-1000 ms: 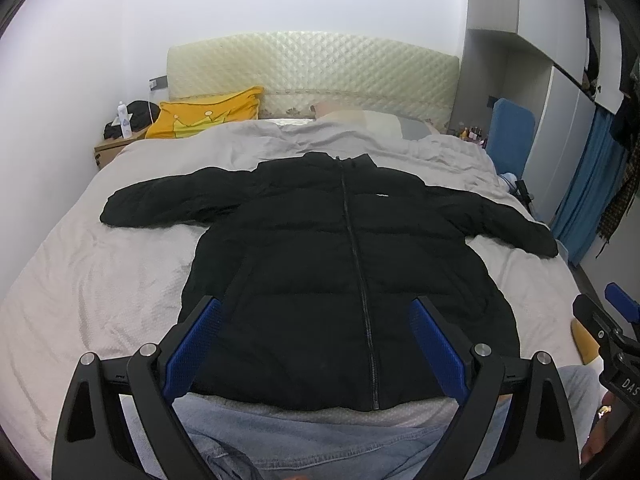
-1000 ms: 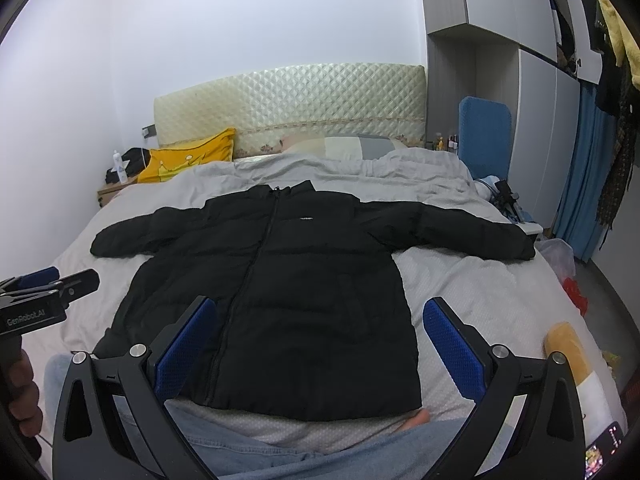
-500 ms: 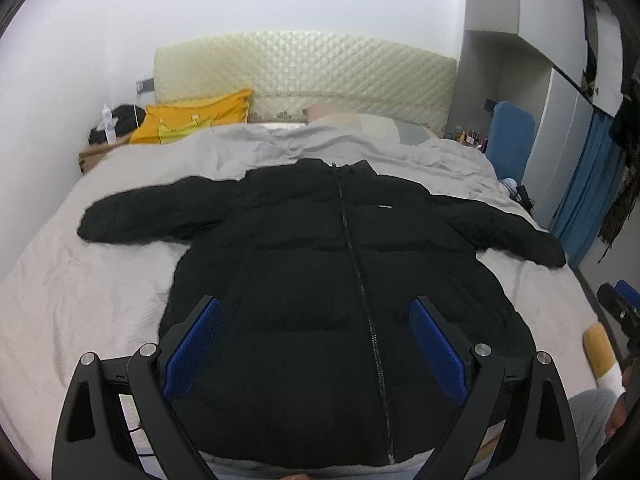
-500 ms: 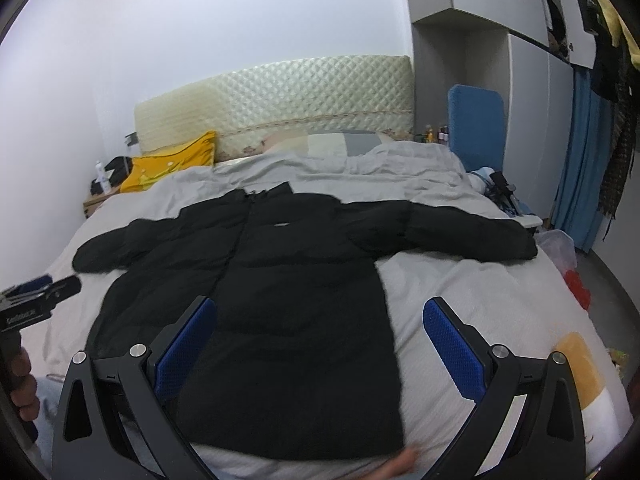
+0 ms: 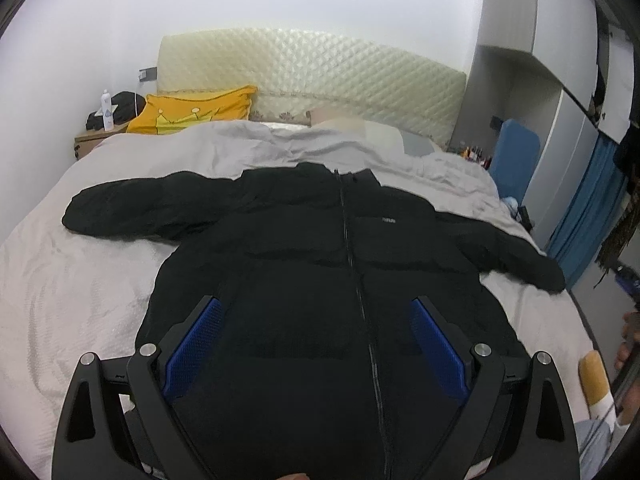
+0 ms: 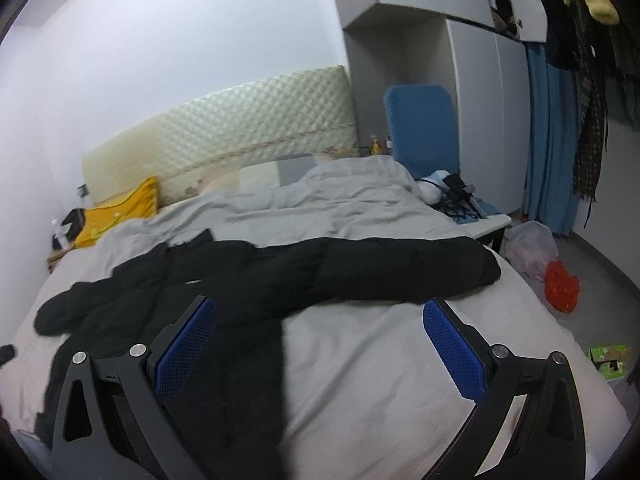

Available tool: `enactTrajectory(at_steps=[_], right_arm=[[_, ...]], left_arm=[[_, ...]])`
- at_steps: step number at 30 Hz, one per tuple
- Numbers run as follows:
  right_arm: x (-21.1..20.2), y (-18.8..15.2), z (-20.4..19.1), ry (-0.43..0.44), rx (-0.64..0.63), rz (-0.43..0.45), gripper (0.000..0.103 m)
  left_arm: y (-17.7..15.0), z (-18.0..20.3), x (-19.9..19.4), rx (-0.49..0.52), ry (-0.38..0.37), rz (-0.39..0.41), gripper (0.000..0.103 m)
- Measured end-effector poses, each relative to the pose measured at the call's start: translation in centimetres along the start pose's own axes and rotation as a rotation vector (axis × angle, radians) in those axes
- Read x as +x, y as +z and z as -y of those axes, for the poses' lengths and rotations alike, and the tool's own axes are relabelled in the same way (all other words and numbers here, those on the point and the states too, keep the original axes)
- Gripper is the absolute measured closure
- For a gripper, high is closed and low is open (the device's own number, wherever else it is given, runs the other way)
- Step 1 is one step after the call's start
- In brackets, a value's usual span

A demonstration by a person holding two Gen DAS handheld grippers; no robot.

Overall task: Fold large clothes
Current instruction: 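Move the right tool to the jacket sleeve beside it and grasp the cuff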

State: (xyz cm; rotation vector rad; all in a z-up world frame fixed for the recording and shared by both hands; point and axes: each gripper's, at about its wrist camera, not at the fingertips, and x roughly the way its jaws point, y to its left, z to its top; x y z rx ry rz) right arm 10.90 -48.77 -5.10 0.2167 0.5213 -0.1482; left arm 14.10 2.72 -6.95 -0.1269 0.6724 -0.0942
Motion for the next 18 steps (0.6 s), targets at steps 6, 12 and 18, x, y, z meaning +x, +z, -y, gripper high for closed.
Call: enactTrajectory(at_steps=[6,12,18], right_arm=[[8.3,-1.1,7.4,-0.019,0.165,-0.051,0.0],[14.8,-3.5,14.4,-0.029,0.344,-0.1,0.005],[21.0,-6.0,21.3,0.005,0.544,-0.129,0.01]], left_arm=[[0.1,-0.4,2.2,-0.039,-0.028,0.009,0.008],[-0.3,-0.5,5.5,-0.038,-0.006,-0.032,0.008],[-0.7,-0.7,9.1,-0.034,-0.02,-0.052,0.008]])
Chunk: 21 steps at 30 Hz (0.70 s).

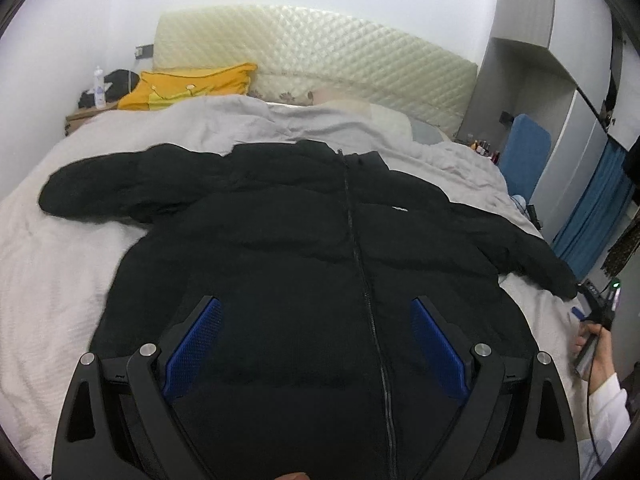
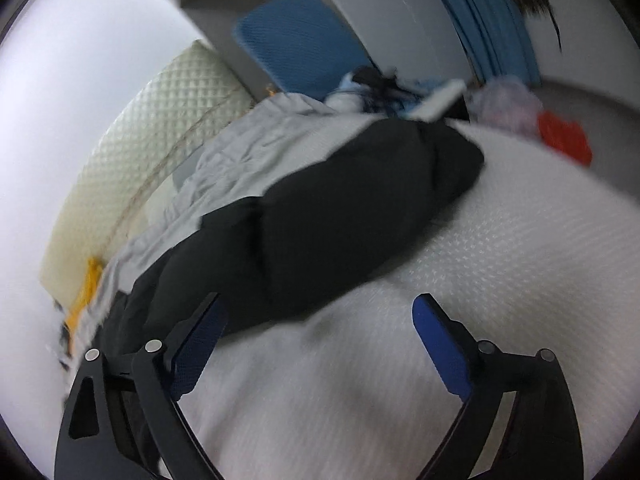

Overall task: Fold large clothes
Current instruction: 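Move the right tool to the jacket sleeve beside it and grasp the cuff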

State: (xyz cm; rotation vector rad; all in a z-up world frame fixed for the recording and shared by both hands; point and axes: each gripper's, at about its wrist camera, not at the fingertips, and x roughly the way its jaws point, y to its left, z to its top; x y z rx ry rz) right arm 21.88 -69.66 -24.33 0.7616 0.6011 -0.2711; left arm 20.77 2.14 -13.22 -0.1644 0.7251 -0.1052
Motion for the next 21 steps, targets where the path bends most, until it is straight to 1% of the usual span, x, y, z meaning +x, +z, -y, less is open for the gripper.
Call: enactTrajectory(at_steps=[4,8,11,12,13,14,15,16,18,19,20,21], right_arm=[[2.4,0.9,2.7,0.031,0.103,0.017,0.01],[3.8,2.5,3.4,0.084,0.15,0.071,0.01],[4.7,3.6,3.7,0.106,0.181,0.103,0.011],[5.1,3.9,3.7,0.107,0.187,0.111,0.016],[5.4,4.1,3.7,0.101,0.191,0.116,0.02],[5.7,4.3,3.8,0.093,0.194,0.118,0.026],[6.0,4.6,3.7,0.088,0.196,0.119,0.039],[6.3,4.8,3.8,0.092,0.201,0.118,0.046],[6.7,4.9,4.1,0.101,0.219,0.108,0.072],[6.6,5.1,4.3,0.111,0.231,0.11,0.077],[6.4,5.2,4.4,0.117,0.233,0.117,0.087],[6.2,5.3,4.3,0.117,0.23,0.122,0.092]], left_arm=[[0.0,-0.1,2.4,0.002,0.015,0.009,0.008],[-0.1,-0.5,4.0,-0.011,0.015,0.009,0.008],[-0.2,-0.7,5.0,-0.02,0.014,-0.002,0.008],[-0.2,-0.8,5.4,-0.022,0.012,-0.01,0.008],[-0.3,-0.9,5.7,-0.024,0.009,-0.016,0.008],[-0.3,-0.9,5.9,-0.025,0.009,-0.02,0.008],[-0.3,-0.9,6.1,-0.023,0.007,-0.023,0.008],[-0.4,-0.8,6.2,-0.02,0.007,-0.024,0.008],[-0.4,-0.6,6.2,-0.013,0.01,-0.022,0.008],[-0.4,-0.6,6.2,-0.007,0.008,-0.021,0.008],[-0.4,-0.5,6.2,-0.004,0.008,-0.021,0.008],[-0.4,-0.5,6.0,-0.001,0.007,-0.02,0.008]])
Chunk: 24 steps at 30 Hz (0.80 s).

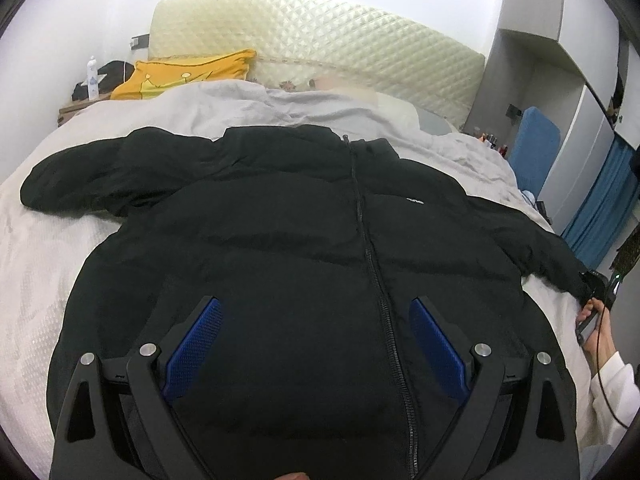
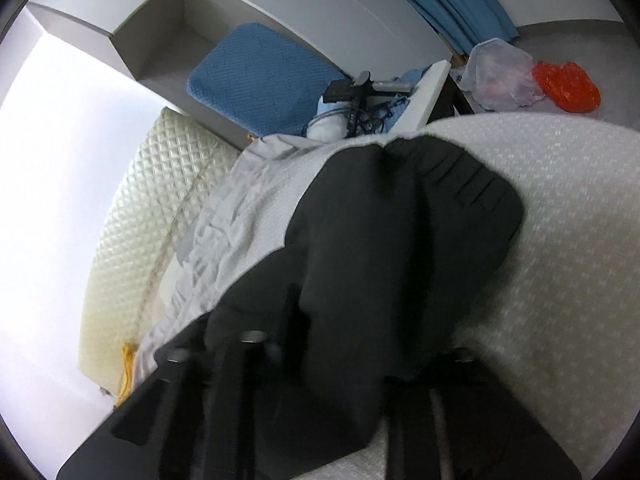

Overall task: Fold large clothes
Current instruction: 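Move the right tool to the jacket sleeve beside it and grasp the cuff, then lift the sleeve cuff with the right tool and fold it across the jacket body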

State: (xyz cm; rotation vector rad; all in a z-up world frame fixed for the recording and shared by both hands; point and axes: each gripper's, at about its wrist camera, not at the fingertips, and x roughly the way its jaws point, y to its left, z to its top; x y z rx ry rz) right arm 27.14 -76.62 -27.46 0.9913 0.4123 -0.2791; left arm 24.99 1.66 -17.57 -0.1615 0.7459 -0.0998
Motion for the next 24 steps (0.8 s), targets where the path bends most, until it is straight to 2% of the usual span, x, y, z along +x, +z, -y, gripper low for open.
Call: enactTrajectory(at_steps=[6,13,18,24], right_arm=[[-3.5,1.4,-2.7,-0.05,-0.113,0.059,0.099],[-8.4,3.7,-7.8,-0.054,-0.194,0.121,0.101],[-11.4,4.3,-13.0,-0.04,-0.269,0.141,0.101],[-14.9,3.4,-21.5,0.008,-0.377,0.167,0.101]], left_arm=[[0.2,0.0,-1.4,0.021,0.008,0.024,0.008],[0.4,-0.1,-3.0,0.073,0.09,0.013,0.008],[0.1,0.0,-4.2,0.132,0.129,0.019,0.008],[-0.1,-1.2,-6.1,0.105,0.095,0.046,0.008]])
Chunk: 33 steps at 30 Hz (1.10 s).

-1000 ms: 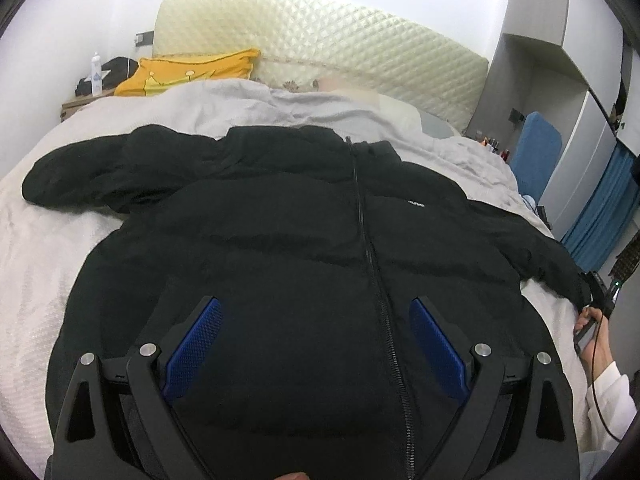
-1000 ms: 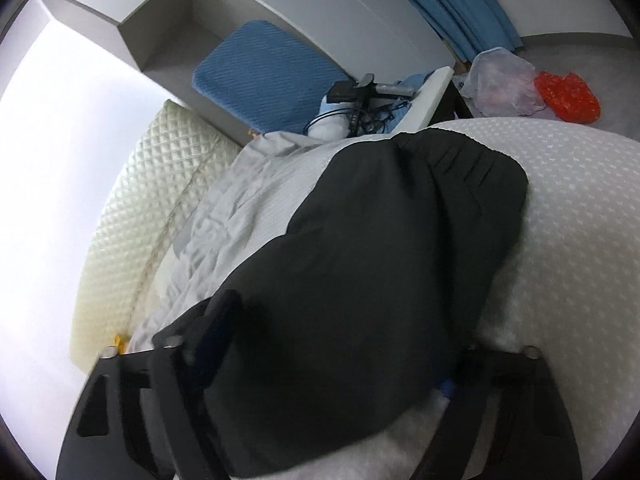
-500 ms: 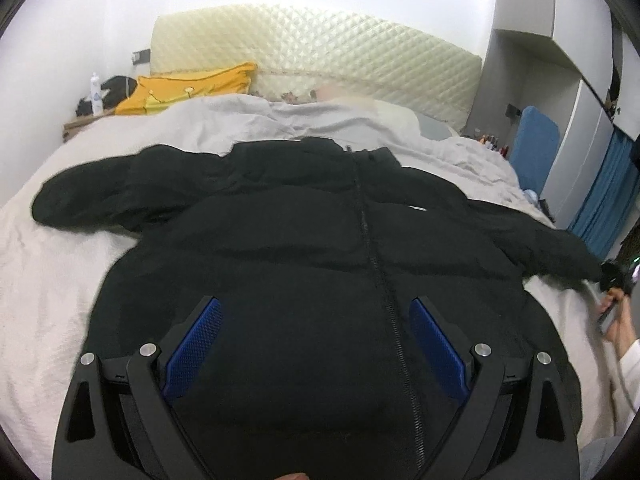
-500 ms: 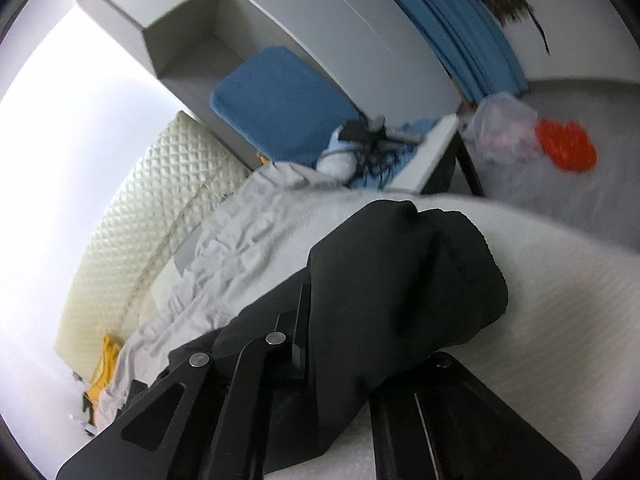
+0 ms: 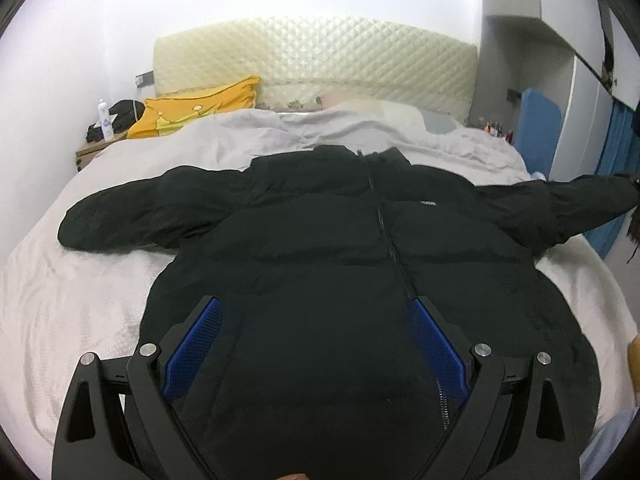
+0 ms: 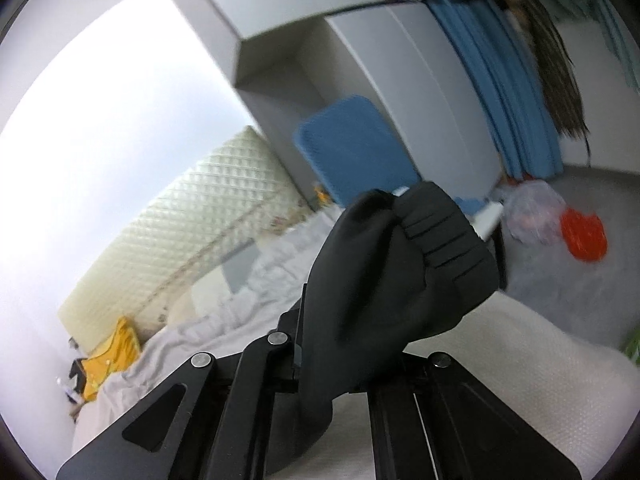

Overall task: Fold large clothes
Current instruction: 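Lift the sleeve cuff with the right tool and fold it across the jacket body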

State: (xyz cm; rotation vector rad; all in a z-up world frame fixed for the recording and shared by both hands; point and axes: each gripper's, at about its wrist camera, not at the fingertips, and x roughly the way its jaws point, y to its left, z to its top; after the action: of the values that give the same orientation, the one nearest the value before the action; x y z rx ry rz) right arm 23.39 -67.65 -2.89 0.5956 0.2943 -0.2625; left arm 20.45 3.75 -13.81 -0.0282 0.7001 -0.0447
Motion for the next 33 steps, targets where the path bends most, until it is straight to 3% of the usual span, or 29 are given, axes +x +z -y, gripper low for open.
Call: enactTrajectory(at_steps=[7,11,18,25,33], right_arm=[[-3.7,0.6,-11.4,0.079,-0.13,0.033,0.1],[-5.4,-0.8,-19.1,0.146,-0.217,0.027,0.1],[-6.1,-4.0,-28.3,0.24,-0.312,-0.018,0.099],[-4.6,-11.1,-37.2,0.348,-0.415,-0.117,0.098],[-1.6,-21.1,-44.7,0.449,-0.51,-0.264,0.096]], left_arm=[[-0.6,-1.9,-1.9,-0.022,-0.006,0.033,0.008],[-1.2,-2.7,-2.0,-0.003,0.021,0.029,0.008],[-2.3,-4.1,-2.8,-0.01,0.023,0.038,0.008],[-3.5,-4.5,-3.8,0.004,0.065,0.084,0.008],[-3.5,-5.9,-3.5,-0.03,0.082,0.097,0.008]])
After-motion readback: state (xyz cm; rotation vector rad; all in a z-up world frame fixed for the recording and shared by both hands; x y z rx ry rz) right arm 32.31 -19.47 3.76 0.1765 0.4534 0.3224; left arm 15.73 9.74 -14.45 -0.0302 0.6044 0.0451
